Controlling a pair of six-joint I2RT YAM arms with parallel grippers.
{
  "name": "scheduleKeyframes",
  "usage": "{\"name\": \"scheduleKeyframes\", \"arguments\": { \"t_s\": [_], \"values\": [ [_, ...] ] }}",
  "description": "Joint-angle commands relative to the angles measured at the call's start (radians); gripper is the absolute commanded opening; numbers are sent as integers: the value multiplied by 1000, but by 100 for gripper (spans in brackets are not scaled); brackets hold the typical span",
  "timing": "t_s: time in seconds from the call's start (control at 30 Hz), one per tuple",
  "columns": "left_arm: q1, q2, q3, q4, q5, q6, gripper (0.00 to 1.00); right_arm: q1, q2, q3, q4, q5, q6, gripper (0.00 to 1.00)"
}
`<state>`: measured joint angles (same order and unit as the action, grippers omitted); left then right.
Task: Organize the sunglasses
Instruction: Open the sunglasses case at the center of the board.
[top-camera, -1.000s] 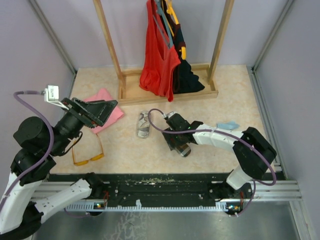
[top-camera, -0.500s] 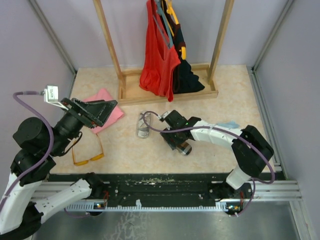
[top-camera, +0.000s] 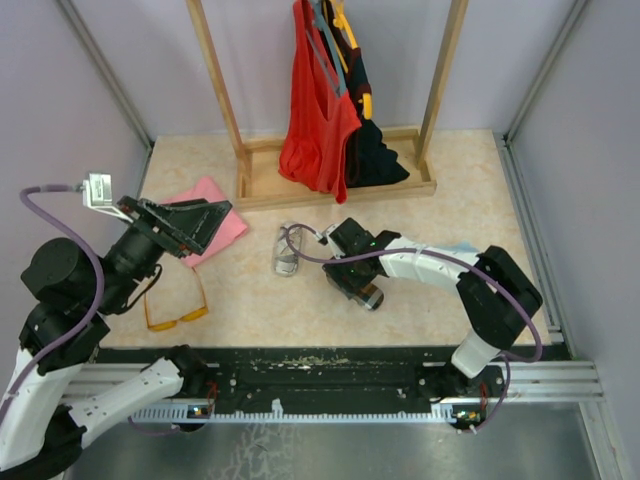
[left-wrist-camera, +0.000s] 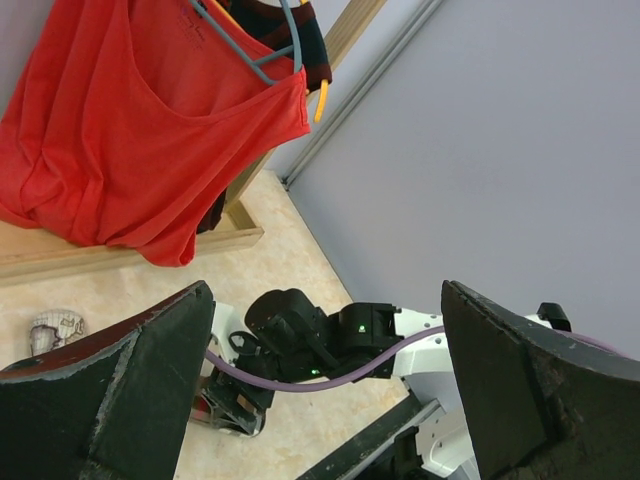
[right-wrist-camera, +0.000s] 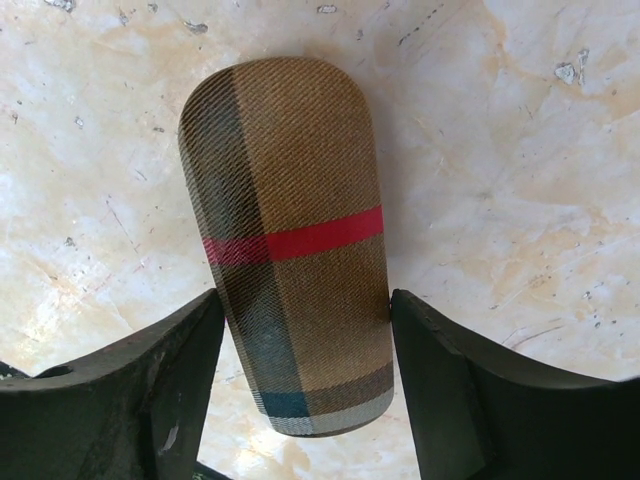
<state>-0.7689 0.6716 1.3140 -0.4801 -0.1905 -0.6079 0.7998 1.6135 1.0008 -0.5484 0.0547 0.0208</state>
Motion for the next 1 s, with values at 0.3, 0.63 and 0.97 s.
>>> {"name": "scheduleKeyframes", "arguments": {
  "t_s": [0.3, 0.63, 0.97],
  "values": [
    [-3, 1, 11, 43, -6, 33, 100, -11, 25, 41, 26, -14, -8, 56],
    [-3, -16, -65, -18, -67, 47, 100, -17, 7, 35, 38, -37, 19, 33],
    [-3, -103, -293, -50, -29, 7, 100, -77, -123, -72, 167, -143, 168, 9]
  ]
}}
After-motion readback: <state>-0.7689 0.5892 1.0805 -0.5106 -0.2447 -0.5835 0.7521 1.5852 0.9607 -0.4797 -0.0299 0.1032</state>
